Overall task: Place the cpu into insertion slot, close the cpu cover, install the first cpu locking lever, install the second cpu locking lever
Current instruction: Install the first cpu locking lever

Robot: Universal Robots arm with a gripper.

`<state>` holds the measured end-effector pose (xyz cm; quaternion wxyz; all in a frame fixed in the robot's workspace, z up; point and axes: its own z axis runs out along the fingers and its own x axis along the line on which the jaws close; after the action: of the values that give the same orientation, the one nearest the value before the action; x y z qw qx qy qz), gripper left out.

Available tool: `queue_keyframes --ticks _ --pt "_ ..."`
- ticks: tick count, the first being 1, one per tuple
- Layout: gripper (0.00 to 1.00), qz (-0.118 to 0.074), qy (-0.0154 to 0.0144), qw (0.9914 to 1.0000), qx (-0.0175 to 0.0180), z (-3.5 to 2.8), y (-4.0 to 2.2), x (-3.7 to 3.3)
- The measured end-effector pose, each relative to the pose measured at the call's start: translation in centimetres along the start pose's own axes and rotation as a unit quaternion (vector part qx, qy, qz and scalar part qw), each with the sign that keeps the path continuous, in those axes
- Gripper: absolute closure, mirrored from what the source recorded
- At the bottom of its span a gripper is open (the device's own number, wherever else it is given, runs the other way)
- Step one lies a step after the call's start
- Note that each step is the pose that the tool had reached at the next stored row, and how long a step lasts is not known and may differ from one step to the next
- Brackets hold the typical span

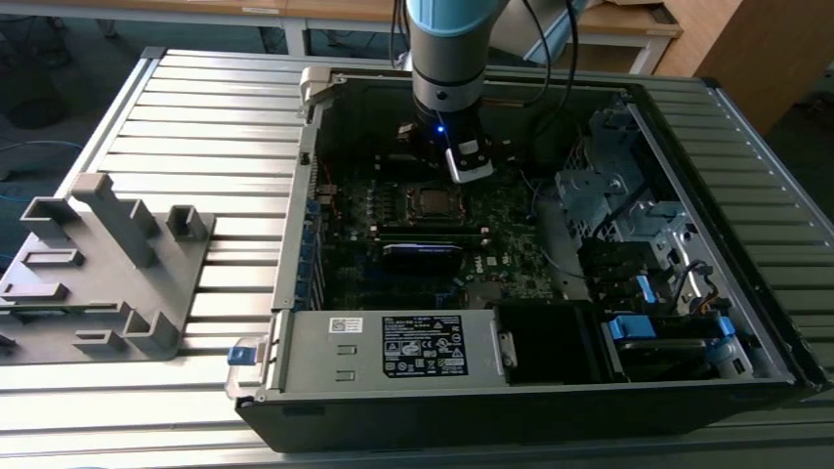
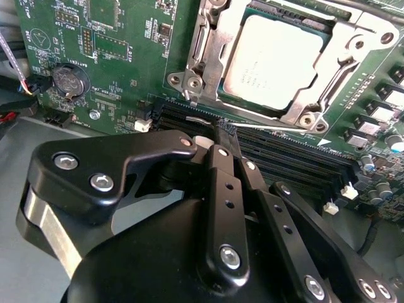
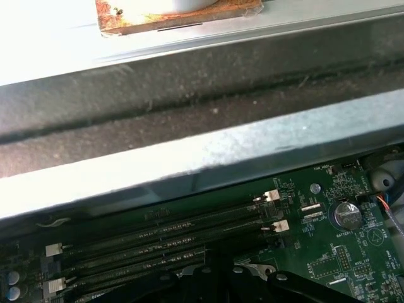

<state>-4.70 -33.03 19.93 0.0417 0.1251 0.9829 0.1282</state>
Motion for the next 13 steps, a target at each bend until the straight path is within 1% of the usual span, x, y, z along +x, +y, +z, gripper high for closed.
queue_keyframes --ticks 7,13 --pt "0.89 0.0 0.0004 1.0 -0.0019 0.02 -0.01 0.01" --pt "0.89 0.0 0.0002 1.0 -0.002 0.07 -0.02 0.01"
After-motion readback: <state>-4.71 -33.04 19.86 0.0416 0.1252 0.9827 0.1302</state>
